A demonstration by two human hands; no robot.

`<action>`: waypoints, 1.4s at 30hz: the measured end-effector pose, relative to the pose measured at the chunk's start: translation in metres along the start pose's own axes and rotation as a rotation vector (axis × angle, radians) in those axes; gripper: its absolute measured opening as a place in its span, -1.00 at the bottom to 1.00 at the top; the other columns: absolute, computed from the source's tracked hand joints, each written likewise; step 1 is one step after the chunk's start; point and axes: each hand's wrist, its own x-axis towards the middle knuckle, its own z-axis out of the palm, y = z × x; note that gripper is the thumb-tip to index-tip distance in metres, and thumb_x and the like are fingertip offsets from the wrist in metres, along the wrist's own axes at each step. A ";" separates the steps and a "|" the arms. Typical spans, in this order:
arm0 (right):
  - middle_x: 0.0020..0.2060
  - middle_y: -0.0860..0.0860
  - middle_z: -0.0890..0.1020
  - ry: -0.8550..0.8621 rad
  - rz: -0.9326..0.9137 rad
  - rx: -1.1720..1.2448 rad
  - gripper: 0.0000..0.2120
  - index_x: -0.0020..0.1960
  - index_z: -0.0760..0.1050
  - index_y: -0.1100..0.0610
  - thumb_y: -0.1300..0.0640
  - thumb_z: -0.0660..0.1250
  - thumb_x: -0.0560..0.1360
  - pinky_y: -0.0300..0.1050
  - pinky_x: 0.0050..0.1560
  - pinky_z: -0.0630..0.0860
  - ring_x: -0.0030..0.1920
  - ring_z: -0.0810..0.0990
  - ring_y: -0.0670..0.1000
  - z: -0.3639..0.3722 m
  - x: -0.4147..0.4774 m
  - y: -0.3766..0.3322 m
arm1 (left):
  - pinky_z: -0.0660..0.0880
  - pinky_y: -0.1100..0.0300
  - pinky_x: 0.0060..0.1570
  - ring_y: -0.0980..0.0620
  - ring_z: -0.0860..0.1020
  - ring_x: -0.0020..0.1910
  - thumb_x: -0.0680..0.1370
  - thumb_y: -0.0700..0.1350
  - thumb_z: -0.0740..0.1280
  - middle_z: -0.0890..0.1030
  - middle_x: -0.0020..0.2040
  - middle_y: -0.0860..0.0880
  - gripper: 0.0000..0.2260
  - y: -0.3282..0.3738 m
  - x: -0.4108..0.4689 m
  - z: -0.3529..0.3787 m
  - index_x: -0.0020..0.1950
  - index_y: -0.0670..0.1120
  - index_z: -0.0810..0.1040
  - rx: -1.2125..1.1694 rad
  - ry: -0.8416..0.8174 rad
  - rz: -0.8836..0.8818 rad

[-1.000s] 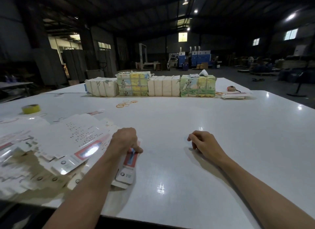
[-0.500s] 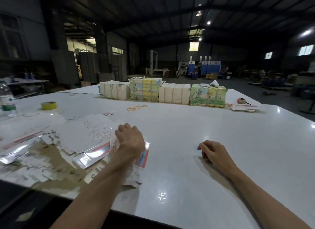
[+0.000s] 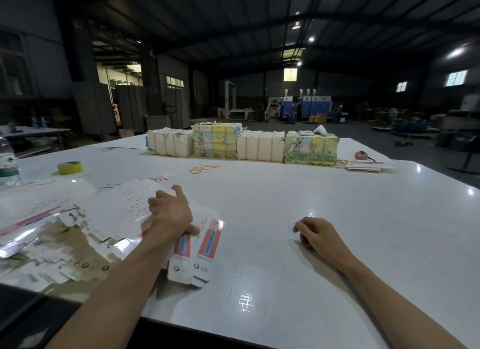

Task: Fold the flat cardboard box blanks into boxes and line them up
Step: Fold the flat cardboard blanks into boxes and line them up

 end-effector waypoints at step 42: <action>0.14 0.06 0.58 -0.009 0.003 0.229 -0.74 0.05 0.67 0.15 -0.05 0.38 0.64 -0.16 0.03 0.62 0.09 0.66 0.07 0.007 0.028 -0.052 | 0.65 0.03 -0.12 -0.18 0.67 -0.21 0.62 0.38 0.10 0.67 -0.03 -0.24 -0.32 0.122 -0.019 0.092 0.08 -0.17 0.71 -1.613 -1.037 0.487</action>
